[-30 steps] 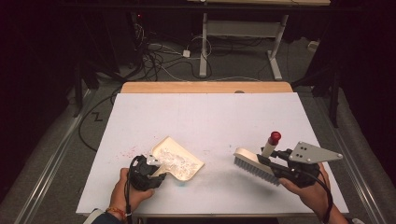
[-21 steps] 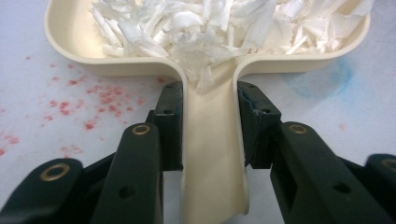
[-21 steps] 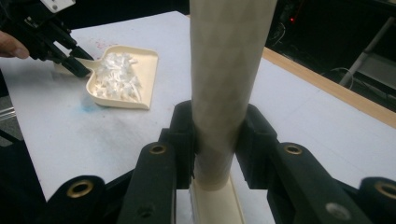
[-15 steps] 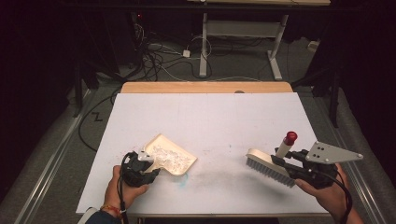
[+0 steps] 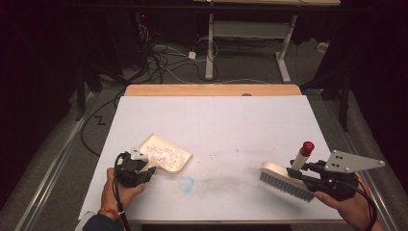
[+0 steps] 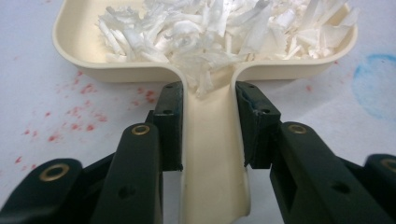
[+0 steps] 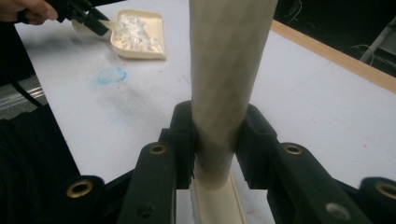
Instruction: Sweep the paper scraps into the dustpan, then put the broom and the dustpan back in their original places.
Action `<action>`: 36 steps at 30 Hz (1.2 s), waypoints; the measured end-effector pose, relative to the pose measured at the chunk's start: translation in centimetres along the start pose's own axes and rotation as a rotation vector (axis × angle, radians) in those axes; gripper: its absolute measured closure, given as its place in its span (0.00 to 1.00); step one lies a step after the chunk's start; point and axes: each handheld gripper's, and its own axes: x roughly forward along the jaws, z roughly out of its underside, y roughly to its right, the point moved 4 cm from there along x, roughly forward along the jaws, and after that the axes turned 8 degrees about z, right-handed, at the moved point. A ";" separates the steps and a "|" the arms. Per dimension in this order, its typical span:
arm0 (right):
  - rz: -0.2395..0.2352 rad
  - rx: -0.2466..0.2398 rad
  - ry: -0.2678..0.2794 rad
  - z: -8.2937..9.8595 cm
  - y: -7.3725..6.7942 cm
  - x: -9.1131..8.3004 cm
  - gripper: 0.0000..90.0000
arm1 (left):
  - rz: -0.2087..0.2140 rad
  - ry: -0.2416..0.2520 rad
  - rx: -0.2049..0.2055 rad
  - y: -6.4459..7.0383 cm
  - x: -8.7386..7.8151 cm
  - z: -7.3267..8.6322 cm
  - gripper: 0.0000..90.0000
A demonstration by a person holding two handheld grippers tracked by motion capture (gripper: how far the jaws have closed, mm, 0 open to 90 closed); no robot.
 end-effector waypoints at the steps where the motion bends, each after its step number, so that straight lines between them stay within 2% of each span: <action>1: -0.007 -0.001 -0.004 0.1 0.0 -0.1 0.79 | -0.004 0.000 -0.005 -0.2 0.0 0.1 0.70; 6: -0.052 0.001 -0.037 0.4 -0.1 -0.1 0.79 | -0.047 0.020 -0.050 -0.9 0.0 0.3 0.70; 8: -0.067 0.040 -0.050 0.6 0.1 0.1 0.79 | -0.051 0.026 -0.062 -1.1 0.2 0.3 0.70; 10: -0.076 0.047 -0.064 0.9 0.3 0.3 0.79 | -0.053 0.024 -0.071 -1.0 0.4 0.3 0.70; 13: -0.084 0.065 -0.103 1.2 0.7 0.8 0.79 | -0.049 0.037 -0.107 -0.7 0.9 0.3 0.70; 14: -0.085 0.058 -0.116 1.2 0.9 1.1 0.79 | -0.041 0.036 -0.121 -0.4 1.1 0.3 0.69; 16: -0.079 0.048 -0.140 1.0 1.4 1.8 0.78 | -0.040 0.037 -0.133 0.5 1.5 0.1 0.61; 19: -0.056 0.034 -0.155 0.5 2.6 2.9 0.75 | -0.024 0.040 -0.075 2.1 1.6 -0.4 0.47; 20: -0.047 0.030 -0.164 0.3 3.2 3.3 0.74 | -0.012 0.047 -0.056 2.4 1.5 -0.5 0.45; 23: -0.016 0.041 -0.177 0.1 4.8 4.6 0.69 | 0.063 0.123 -0.027 3.0 0.8 -0.7 0.40; 24: -0.008 0.052 -0.187 0.1 5.3 5.1 0.68 | 0.065 0.144 -0.010 3.1 0.5 -0.7 0.36; 26: 0.011 0.070 -0.193 0.1 6.1 6.2 0.66 | 0.021 0.189 0.004 2.8 0.0 -0.5 0.28; 29: 0.038 0.099 -0.200 0.4 6.8 7.6 0.64 | 0.016 0.273 0.006 2.2 -0.8 0.2 0.25; 31: 0.045 0.113 -0.190 0.4 7.0 8.3 0.64 | 0.008 0.310 0.015 1.9 -1.2 0.7 0.24; 34: 0.056 0.136 -0.192 0.5 7.2 9.3 0.64 | -0.002 0.311 0.012 1.5 -1.3 1.1 0.24; 36: 0.063 0.142 -0.198 0.4 7.6 10.1 0.64 | -0.015 0.312 0.032 1.7 -1.1 1.2 0.24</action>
